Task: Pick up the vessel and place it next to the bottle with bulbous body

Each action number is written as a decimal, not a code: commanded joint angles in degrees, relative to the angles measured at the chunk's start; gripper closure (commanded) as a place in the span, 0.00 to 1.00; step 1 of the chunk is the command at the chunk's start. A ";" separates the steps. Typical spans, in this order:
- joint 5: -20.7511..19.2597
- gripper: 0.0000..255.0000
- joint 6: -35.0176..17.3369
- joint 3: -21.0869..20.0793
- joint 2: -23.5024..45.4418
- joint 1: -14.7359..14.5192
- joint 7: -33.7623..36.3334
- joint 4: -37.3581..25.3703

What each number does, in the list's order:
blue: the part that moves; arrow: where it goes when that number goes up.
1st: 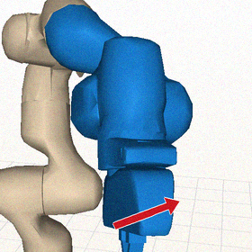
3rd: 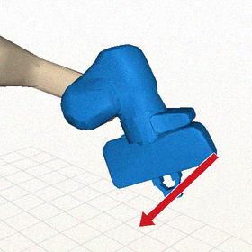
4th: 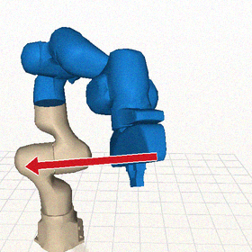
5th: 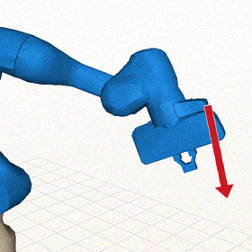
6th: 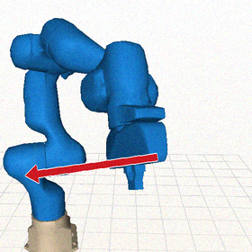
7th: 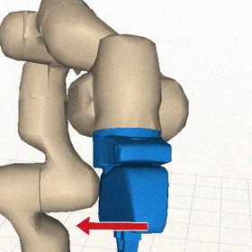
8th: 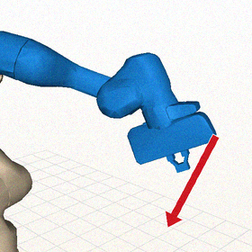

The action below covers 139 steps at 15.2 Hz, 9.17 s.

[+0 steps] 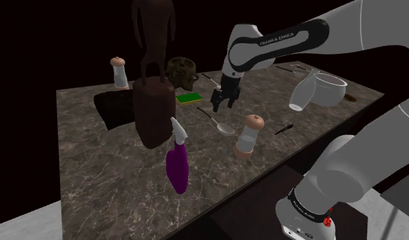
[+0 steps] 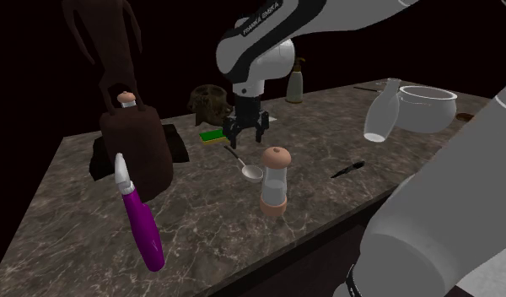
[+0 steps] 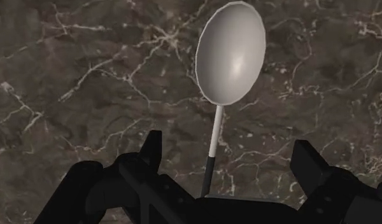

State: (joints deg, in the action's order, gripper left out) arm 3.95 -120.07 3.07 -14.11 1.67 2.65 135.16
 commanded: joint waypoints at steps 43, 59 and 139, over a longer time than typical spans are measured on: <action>2.91 1.00 -1.68 0.71 7.44 0.12 1.54 -5.95; 1.98 1.00 10.61 0.69 3.74 0.25 3.10 -14.61; 3.58 1.00 33.91 29.82 21.83 23.40 -47.03 -50.15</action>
State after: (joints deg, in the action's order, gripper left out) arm 7.61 -85.28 32.92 7.89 25.15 -44.36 84.02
